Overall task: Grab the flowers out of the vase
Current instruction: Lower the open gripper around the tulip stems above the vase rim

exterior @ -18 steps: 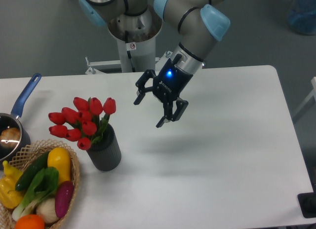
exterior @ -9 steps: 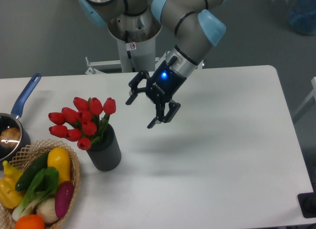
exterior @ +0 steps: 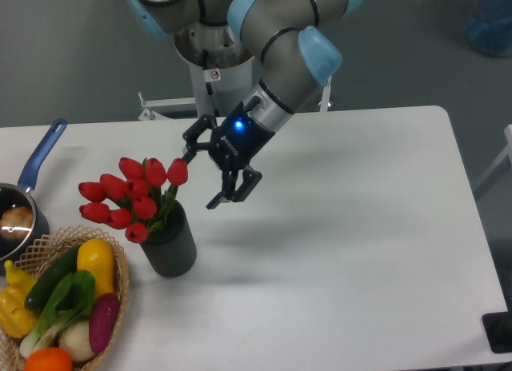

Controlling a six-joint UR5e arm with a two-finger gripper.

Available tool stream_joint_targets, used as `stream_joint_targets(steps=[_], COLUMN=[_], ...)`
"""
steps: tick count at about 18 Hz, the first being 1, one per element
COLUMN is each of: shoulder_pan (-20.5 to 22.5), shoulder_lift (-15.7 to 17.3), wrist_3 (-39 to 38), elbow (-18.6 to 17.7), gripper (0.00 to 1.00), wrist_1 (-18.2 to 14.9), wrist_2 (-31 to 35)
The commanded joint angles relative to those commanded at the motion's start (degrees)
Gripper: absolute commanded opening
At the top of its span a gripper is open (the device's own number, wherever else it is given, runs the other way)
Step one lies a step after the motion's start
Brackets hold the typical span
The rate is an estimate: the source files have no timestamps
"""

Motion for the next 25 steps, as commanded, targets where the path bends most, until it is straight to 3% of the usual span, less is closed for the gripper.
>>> stream_joint_targets(steps=[15,25], shoulder_pan=[-3.3,-4.8], shoulder_lift=[-5.2,-6.2], wrist_3=[1.0,0.9], elbow=[1.3,1.6], gripper=[1.00,1.00], wrist_1=[2.8,3.7], wrist_2=[-4.5,-6.0])
